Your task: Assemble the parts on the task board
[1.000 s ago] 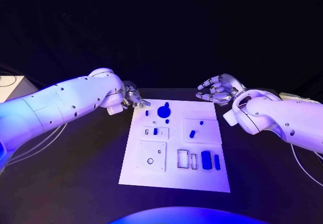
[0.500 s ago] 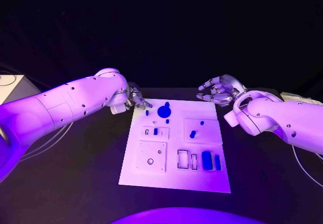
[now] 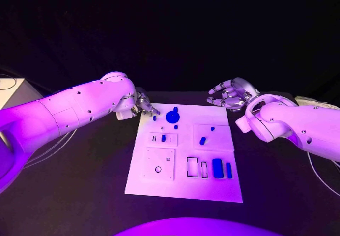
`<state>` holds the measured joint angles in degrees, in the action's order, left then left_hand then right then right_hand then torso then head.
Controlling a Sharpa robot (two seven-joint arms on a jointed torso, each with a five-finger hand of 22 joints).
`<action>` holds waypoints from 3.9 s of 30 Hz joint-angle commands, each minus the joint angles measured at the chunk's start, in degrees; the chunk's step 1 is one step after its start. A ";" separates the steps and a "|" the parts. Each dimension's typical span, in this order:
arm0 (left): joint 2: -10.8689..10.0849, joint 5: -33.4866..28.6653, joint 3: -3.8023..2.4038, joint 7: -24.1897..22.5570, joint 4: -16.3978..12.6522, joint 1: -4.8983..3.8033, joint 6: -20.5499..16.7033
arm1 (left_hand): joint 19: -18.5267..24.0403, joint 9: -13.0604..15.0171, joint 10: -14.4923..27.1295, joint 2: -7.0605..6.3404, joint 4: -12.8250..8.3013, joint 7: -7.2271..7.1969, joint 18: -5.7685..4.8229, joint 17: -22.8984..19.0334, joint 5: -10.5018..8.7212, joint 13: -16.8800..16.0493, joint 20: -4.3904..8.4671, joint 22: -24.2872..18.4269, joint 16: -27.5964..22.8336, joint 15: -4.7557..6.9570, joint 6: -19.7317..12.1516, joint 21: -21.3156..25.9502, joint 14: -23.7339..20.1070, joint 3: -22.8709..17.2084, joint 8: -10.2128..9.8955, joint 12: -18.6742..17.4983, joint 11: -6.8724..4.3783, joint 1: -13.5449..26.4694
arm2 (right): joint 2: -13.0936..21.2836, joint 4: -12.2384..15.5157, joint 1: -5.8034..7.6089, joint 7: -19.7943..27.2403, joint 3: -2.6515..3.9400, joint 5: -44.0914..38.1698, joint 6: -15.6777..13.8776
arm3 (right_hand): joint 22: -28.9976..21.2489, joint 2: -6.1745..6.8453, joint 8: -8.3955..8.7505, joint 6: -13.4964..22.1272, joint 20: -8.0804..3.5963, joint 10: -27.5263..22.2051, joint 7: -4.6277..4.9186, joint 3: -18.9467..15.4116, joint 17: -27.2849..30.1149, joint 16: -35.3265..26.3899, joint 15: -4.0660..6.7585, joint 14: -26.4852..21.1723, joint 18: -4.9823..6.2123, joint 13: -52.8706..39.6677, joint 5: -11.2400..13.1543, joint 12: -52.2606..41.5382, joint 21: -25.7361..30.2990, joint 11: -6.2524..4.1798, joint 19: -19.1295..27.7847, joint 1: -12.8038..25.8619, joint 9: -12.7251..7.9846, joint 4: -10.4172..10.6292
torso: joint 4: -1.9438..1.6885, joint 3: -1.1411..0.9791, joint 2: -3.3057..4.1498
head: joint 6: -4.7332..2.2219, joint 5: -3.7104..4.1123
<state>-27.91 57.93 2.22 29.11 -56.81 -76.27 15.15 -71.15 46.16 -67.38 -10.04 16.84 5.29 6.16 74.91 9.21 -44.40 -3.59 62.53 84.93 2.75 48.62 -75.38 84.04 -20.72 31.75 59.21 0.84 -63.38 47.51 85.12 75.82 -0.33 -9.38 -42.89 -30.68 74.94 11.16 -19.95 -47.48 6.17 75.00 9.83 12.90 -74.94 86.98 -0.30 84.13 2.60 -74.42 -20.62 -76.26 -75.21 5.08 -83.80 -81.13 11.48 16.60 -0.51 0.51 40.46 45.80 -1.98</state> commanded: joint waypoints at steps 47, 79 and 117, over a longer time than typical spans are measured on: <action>1.10 -3.04 0.71 -2.36 1.13 0.23 1.51 | -0.22 1.30 -0.05 1.36 -10.10 -0.83 -0.15 6.21 -0.22 1.06 0.37 1.24 0.89 0.42 -1.00 -0.91 3.23 -24.27 4.66 0.96 -0.68 -7.03 | -0.22 0.00 0.02 0.62 0.02 -0.10 0.70 | 6.64 0.02 0.31 0.36 0.26 -0.31 0.02 0.65 -9.36 -0.24 -0.29 4.06 0.68 -0.04 -0.28 -0.01 0.32 -0.10 -0.05 0.88 -0.07 -0.24 | -0.03 -0.04 0.01 | 0.87 0.25; -12.10 -3.17 1.21 -0.46 -21.50 0.84 -9.83 | -3.35 3.69 -5.01 -1.71 -17.88 -2.00 -0.98 8.50 7.69 -2.51 1.42 5.63 2.04 1.57 1.85 -3.86 4.20 -34.78 8.56 3.96 -1.93 0.52 | 0.13 -0.47 -0.02 0.70 0.01 0.19 0.87 | 6.55 0.02 0.29 0.35 0.26 -0.36 0.01 0.72 -9.24 -0.31 -0.29 4.02 0.72 0.03 -0.31 0.03 0.50 -0.10 0.01 0.95 -0.07 -0.22 | -1.00 0.17 -1.05 | 1.68 -0.19; -12.16 5.34 2.90 0.37 -25.15 4.04 -8.61 | -3.30 3.69 -5.06 -2.00 -18.21 -2.13 -0.95 8.55 7.96 -2.07 1.54 5.54 2.07 1.70 2.20 -3.86 4.22 -35.10 8.60 3.64 -2.06 0.72 | 0.12 -0.78 -0.22 1.13 0.00 0.51 1.06 | 6.39 0.01 0.26 0.34 0.25 -0.51 0.01 0.84 -9.02 -0.44 -0.29 3.95 0.77 0.21 -0.43 0.15 0.79 -0.11 0.11 1.09 -0.08 -0.21 | -1.31 0.24 -1.12 | 3.13 -0.40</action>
<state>-40.21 62.25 5.13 29.31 -82.02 -72.26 4.75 -74.21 49.02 -72.10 -12.68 8.68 3.64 6.16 74.91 16.89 -46.52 -2.16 68.07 86.65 3.98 50.09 -79.15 84.04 -45.63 40.10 62.90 -1.01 -62.53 47.62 84.32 75.64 0.04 -9.40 -42.24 -30.45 74.93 11.16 -19.95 -47.48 6.17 74.80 9.83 13.45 -74.91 86.66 -0.30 84.13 2.61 -74.25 -20.85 -76.26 -74.61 4.88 -83.80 -80.67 11.49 16.51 -1.83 0.77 39.34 48.83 -2.41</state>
